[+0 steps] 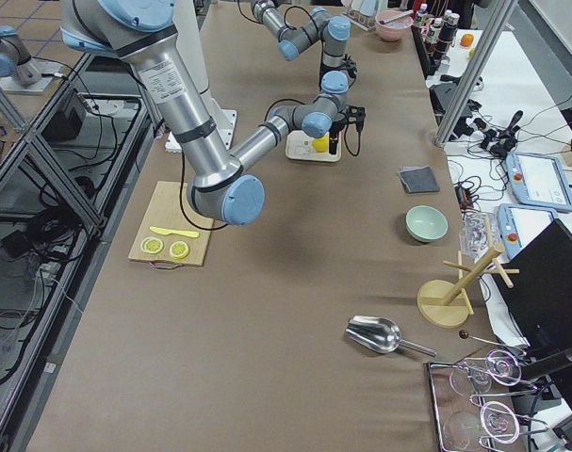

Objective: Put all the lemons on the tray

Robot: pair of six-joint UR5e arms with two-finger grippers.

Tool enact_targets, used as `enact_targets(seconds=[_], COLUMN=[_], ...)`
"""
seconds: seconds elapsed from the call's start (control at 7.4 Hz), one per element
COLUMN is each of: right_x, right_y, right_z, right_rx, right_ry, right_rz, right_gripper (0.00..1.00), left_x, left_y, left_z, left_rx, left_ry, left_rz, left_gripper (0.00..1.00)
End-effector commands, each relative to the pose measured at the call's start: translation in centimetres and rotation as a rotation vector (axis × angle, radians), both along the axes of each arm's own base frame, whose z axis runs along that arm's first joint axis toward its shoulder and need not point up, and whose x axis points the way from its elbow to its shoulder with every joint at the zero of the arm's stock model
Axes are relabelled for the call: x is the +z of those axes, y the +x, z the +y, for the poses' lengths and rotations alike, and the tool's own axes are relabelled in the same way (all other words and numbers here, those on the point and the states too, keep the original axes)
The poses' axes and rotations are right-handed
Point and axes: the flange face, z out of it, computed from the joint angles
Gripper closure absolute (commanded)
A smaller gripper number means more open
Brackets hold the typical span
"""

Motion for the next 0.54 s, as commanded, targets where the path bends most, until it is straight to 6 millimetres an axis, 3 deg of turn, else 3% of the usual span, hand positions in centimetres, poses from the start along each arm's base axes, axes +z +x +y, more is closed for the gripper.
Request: enact_targets(seconds=[0.0,0.14,0.27,0.41], right_x=[3.7,5.1,5.9,8.1], right_y=[11.9,17.2,21.2,25.2], right_z=[-1.5,-1.3,-1.5,-2.2], right_rx=[0.044,0.008,-0.061,-0.124], right_ry=[0.017,0.049,0.077,0.099], right_rz=[0.076,0.164,0.248,0.312], right_gripper=[0.0,0.0,0.0,0.0], left_x=[1.3,1.4,1.9,2.0], left_y=[3.0,3.9,4.5,5.1], left_z=[1.0,0.9,1.2,1.5], left_rx=[-0.001,-0.002,0.0,-0.008], left_ry=[-0.001,-0.004,-0.002,0.021], left_rz=[-0.004,0.0,-0.01,-0.016], left_gripper=[1.0,0.93,0.76,0.35])
